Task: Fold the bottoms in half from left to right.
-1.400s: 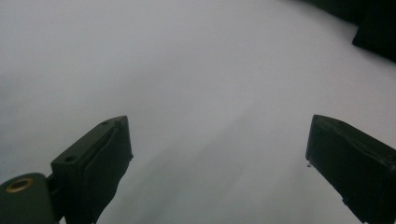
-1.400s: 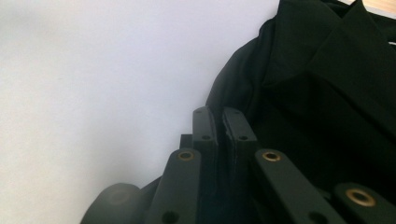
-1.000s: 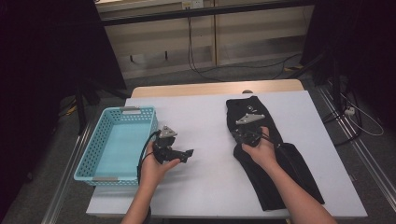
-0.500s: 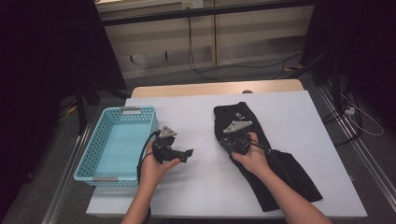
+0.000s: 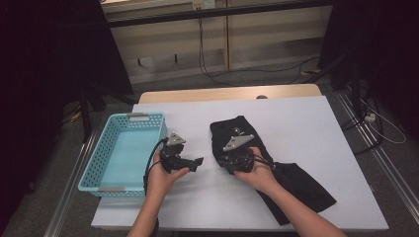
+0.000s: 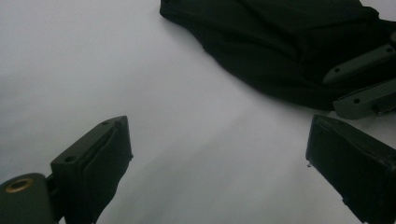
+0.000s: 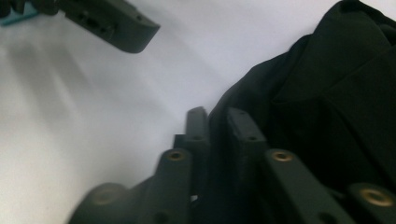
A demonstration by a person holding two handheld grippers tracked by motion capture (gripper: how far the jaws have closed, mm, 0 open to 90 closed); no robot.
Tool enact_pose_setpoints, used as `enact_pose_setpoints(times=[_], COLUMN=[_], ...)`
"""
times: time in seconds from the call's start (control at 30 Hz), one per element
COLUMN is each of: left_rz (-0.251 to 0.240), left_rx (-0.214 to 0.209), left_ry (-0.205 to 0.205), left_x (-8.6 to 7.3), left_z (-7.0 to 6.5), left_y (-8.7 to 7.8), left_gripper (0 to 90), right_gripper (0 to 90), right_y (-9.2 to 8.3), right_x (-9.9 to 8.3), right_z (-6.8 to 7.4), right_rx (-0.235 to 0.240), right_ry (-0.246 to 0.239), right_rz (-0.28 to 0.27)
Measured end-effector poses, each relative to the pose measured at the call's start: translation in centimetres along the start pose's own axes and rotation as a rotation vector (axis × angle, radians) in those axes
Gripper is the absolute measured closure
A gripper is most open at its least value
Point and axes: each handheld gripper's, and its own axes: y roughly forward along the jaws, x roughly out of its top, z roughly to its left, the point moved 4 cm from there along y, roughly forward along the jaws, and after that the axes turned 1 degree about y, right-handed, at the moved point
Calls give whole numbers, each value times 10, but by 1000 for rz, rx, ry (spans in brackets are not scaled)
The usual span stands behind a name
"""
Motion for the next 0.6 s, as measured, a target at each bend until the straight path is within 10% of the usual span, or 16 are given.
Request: enact_pose_setpoints(times=[0.43, 0.6], left_rz=[-4, 1], left_rx=[2, -1], left_ry=[-4, -2], left_x=[-1, -1], left_z=[1, 1], left_y=[-2, 0], left_gripper=[70, 70], right_gripper=[596, 496], right_y=[-27, -13], right_x=[14, 6], right_z=[-38, -46], right_rx=[-125, -146], right_ry=[36, 20], right_rz=[-84, -14])
